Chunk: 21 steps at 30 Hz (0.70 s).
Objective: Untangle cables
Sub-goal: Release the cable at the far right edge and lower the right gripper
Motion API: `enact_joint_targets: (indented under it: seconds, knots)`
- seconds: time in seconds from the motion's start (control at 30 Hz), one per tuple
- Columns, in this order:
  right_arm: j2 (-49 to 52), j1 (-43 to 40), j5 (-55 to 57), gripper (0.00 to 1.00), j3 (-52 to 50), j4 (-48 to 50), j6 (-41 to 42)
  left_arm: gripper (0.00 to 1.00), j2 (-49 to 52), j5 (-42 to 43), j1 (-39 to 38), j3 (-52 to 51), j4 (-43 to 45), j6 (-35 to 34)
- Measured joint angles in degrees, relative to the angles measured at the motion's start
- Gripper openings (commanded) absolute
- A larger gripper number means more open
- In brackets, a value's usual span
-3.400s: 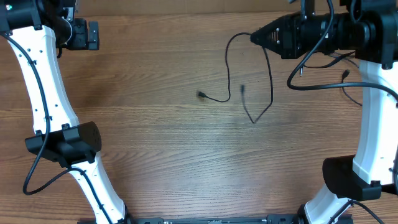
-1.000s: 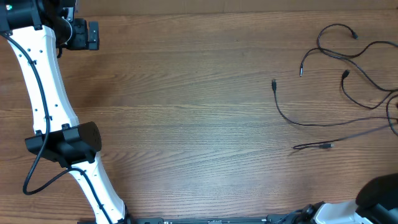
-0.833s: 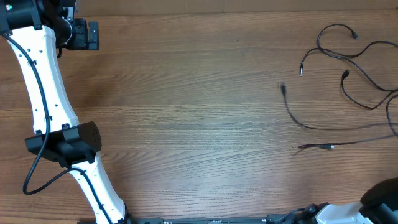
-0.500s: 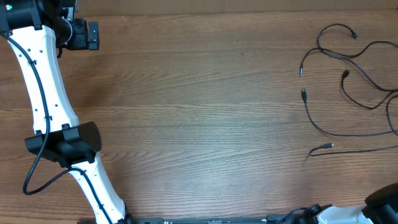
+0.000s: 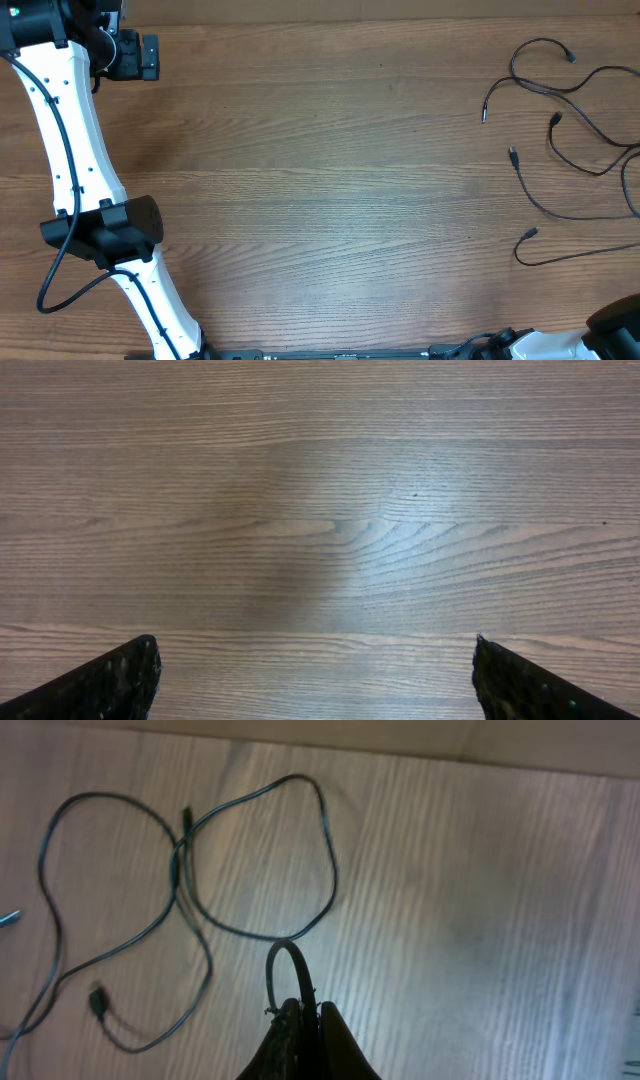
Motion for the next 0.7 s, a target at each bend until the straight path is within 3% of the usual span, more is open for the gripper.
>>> enact_joint_targets:
  seconds: [0.7]
  knots:
    - [8.3,-3.3,11.1,0.04,-0.2,8.2,-0.4,1.0,0.0,0.0,0.0,0.0,0.0,0.0]
